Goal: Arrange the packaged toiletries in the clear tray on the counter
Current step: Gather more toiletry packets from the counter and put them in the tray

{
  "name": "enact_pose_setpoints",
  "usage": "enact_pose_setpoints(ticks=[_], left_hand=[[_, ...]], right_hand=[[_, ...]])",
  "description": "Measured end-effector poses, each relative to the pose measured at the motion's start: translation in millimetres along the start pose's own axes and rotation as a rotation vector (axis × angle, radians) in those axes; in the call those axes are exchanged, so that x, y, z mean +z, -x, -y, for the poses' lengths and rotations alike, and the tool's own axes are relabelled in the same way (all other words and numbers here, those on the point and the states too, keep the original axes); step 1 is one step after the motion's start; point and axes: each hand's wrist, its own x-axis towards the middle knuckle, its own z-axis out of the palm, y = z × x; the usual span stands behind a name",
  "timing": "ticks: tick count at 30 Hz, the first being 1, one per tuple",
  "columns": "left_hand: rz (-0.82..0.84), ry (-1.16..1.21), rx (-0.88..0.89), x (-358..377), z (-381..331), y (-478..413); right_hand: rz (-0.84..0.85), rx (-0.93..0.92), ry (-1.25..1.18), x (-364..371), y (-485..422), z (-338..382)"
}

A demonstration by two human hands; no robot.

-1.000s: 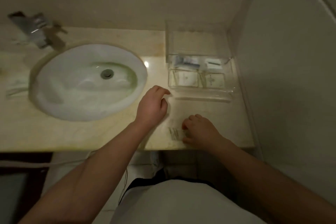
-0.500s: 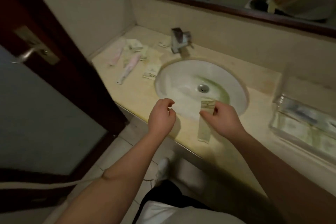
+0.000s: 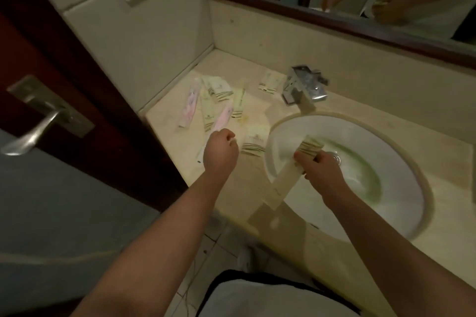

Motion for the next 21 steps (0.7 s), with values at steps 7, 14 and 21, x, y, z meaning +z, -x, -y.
enact_pose_setpoints(ticks=[7,14,21], left_hand=[[-0.044,-0.216,0.118,4.2,3.3,-92.8],[0.133,-0.412,0.094,38.0,-23.0,-152.8],[0.135,-0.516,-0.044,60.1,-31.4,-178.5]], right_hand=[[-0.016,0.042,-0.04,29.1,-39.8,18.6],[-0.041,0.106,-0.078,44.8,-70.7,31.9],[-0.112,0.146,-0.101,40.0,-86.9,30.5]])
